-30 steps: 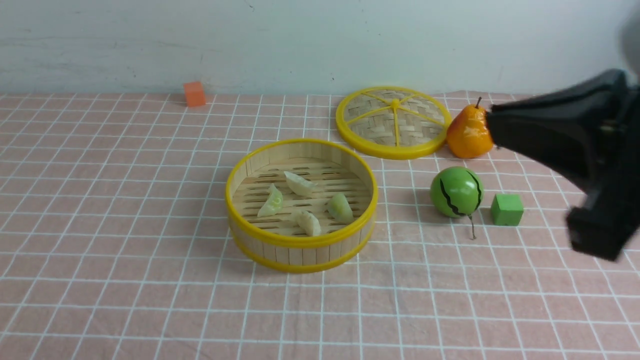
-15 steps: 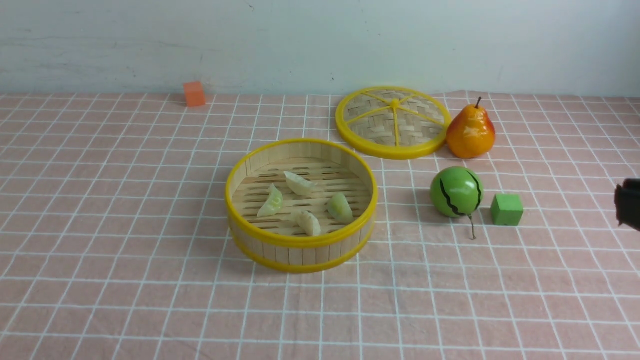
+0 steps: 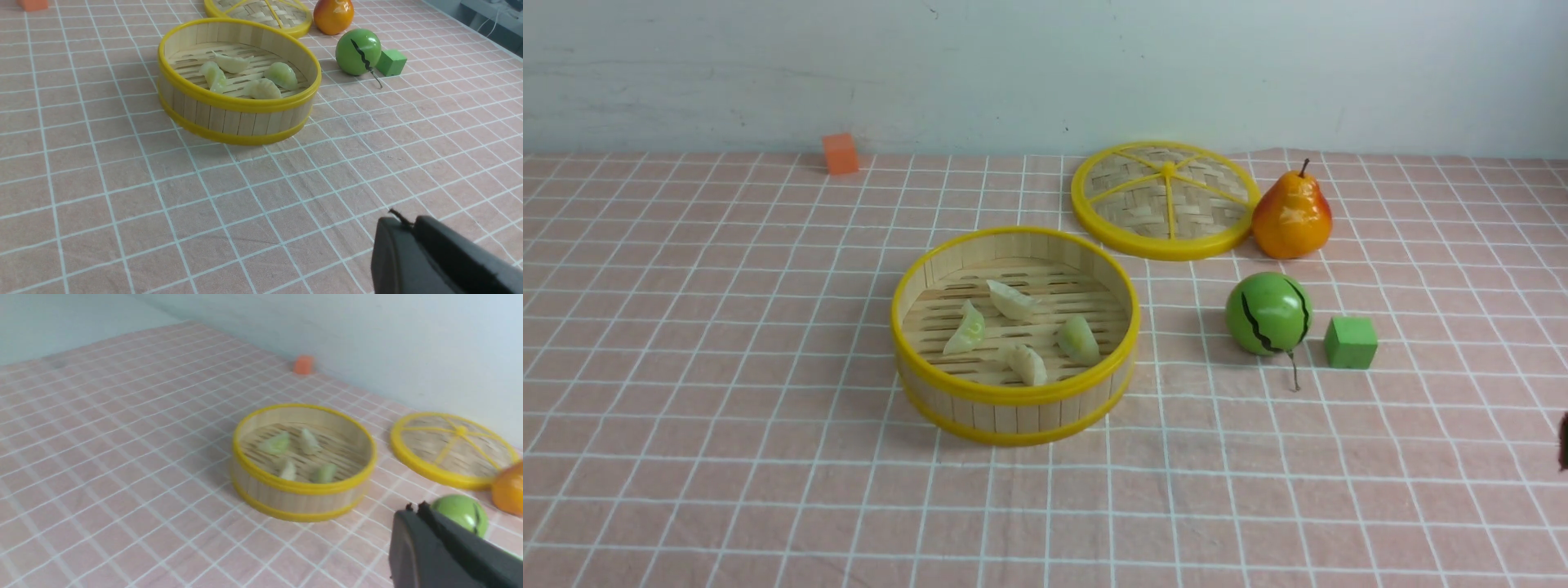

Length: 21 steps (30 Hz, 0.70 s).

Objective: Put the dumplings into the steamer on the table with the pink tablecloth.

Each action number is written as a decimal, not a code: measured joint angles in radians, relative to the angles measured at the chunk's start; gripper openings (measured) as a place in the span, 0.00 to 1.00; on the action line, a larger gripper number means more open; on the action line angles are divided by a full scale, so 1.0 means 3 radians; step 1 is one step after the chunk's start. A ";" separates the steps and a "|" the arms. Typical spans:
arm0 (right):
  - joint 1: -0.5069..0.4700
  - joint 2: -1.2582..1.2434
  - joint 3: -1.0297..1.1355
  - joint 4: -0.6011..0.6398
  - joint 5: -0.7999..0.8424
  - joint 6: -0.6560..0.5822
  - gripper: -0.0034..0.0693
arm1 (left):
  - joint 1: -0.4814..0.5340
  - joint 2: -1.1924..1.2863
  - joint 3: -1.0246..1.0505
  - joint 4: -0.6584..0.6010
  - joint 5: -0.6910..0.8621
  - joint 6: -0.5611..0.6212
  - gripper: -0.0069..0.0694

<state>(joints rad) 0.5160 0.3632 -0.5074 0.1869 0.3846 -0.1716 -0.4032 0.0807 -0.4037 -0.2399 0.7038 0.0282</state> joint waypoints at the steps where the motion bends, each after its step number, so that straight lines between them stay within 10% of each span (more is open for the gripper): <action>1: -0.0199 -0.0182 0.0236 -0.0075 -0.0108 0.0153 0.02 | 0.0000 0.0000 0.0000 0.0000 0.0000 0.0000 0.15; 12: -0.1801 -0.1223 0.1551 -0.0446 -0.0244 0.0888 0.02 | 0.0000 0.0000 0.0000 0.0000 0.0000 0.0000 0.17; 21: -0.1941 -0.1243 0.1765 -0.0484 -0.0107 0.0987 0.02 | 0.0000 0.0000 0.0000 0.0003 0.0001 0.0000 0.18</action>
<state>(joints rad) -0.0664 -0.0098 0.0222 0.0418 0.3524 0.1246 -0.4032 0.0807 -0.4037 -0.2392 0.7041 0.0282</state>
